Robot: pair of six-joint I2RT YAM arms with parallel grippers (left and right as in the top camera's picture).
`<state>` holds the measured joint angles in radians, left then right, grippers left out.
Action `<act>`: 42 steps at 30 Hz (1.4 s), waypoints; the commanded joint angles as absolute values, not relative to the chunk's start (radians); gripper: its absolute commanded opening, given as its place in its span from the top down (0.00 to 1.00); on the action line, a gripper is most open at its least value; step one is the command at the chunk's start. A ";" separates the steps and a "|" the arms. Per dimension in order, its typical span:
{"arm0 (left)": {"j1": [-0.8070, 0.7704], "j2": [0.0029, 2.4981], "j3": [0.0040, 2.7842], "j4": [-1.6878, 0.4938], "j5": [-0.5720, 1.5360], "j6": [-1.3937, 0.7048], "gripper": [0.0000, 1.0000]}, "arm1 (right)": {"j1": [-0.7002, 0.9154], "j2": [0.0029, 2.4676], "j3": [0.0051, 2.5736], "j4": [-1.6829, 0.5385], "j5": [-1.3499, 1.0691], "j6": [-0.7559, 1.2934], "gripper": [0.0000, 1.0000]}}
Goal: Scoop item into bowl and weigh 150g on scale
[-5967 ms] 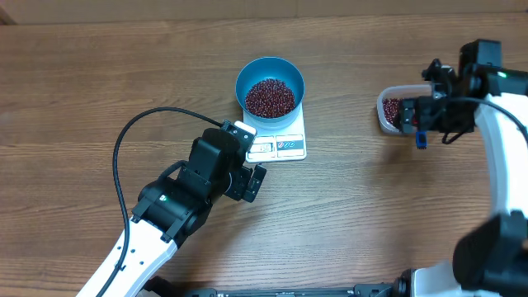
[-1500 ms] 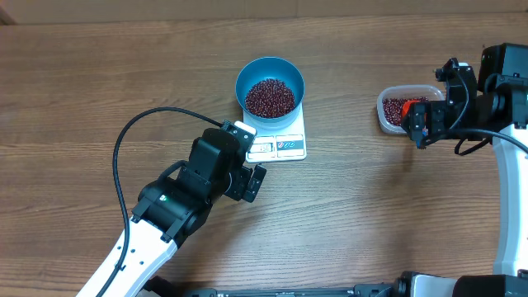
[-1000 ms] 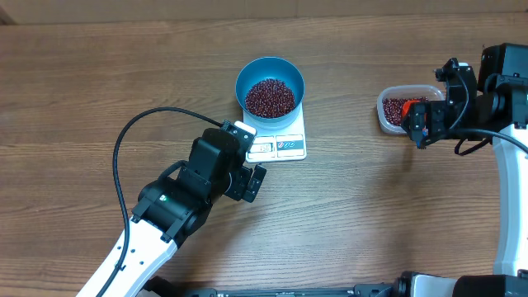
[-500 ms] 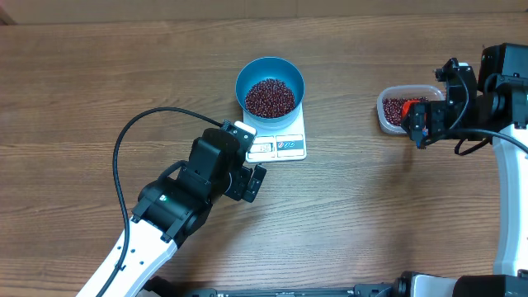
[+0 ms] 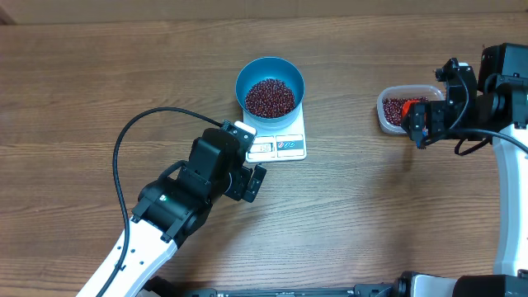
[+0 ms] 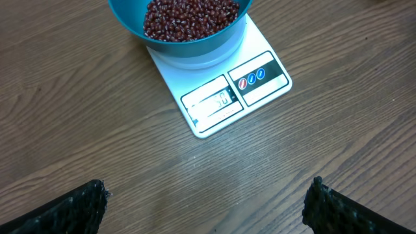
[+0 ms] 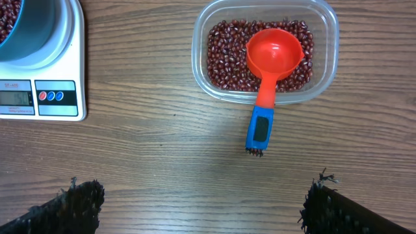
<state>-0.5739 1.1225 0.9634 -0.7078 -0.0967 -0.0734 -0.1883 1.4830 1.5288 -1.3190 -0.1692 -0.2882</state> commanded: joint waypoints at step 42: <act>-0.389 0.727 0.785 -0.673 -0.046 -0.067 0.00 | -0.192 1.483 1.555 -1.314 -0.178 -0.289 0.00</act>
<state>-0.4282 0.7940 0.8314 -0.6983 -0.0814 -0.0742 -0.1883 1.4830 1.5288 -1.3186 -0.1688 -0.2886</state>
